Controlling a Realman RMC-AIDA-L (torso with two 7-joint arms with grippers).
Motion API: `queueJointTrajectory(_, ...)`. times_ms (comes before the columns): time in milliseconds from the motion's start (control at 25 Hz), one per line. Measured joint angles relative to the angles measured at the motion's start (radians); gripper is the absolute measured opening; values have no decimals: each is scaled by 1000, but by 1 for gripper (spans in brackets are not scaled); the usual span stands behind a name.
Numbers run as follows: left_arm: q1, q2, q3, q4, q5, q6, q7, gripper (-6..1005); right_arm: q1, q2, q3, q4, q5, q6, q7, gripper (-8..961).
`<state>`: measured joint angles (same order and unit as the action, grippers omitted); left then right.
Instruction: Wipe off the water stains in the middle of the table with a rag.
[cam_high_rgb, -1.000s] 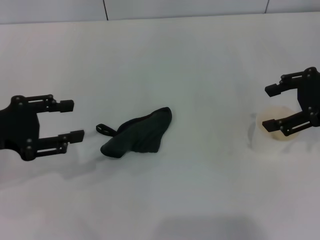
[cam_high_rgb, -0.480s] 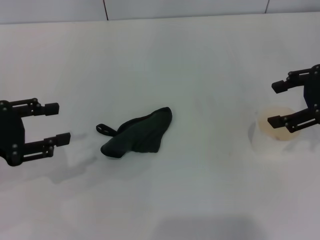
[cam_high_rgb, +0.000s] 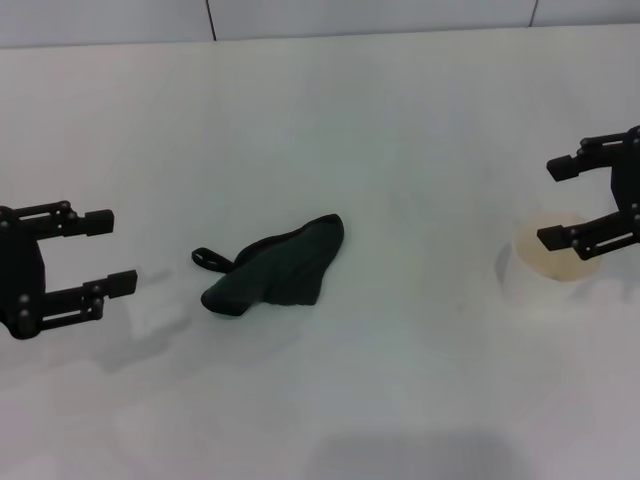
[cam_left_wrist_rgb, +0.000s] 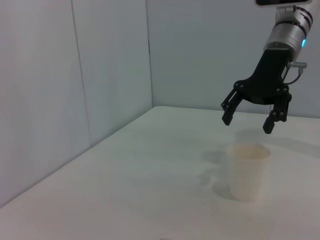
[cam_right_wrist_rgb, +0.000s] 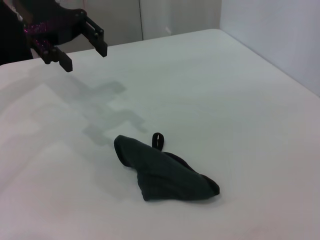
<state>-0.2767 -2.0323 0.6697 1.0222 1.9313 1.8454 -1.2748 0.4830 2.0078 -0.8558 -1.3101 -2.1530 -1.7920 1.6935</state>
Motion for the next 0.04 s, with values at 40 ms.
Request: queueJointTrajectory(40,0,0,0,0,0,0,0,663,0,0,0,0,3,0,0,854)
